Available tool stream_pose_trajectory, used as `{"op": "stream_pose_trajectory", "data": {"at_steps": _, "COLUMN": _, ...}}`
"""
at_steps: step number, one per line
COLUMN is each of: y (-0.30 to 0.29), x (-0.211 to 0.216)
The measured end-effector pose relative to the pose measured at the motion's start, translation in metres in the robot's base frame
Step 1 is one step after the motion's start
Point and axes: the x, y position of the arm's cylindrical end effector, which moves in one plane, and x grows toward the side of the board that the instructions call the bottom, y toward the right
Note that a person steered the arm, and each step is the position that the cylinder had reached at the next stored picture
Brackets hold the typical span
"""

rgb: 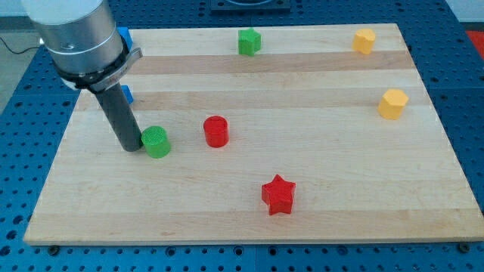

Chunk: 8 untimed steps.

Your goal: Move the green circle towards the bottom left corner of the board

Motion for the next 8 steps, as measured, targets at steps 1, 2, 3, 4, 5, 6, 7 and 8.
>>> {"op": "stream_pose_trajectory", "data": {"at_steps": 1, "y": -0.005, "x": -0.034}}
{"op": "stream_pose_trajectory", "data": {"at_steps": 2, "y": 0.02, "x": -0.049}}
{"op": "stream_pose_trajectory", "data": {"at_steps": 3, "y": 0.081, "x": -0.035}}
{"op": "stream_pose_trajectory", "data": {"at_steps": 4, "y": 0.1, "x": -0.005}}
{"op": "stream_pose_trajectory", "data": {"at_steps": 5, "y": 0.084, "x": 0.028}}
{"op": "stream_pose_trajectory", "data": {"at_steps": 6, "y": 0.085, "x": 0.027}}
{"op": "stream_pose_trajectory", "data": {"at_steps": 7, "y": 0.098, "x": -0.004}}
{"op": "stream_pose_trajectory", "data": {"at_steps": 8, "y": 0.087, "x": -0.033}}
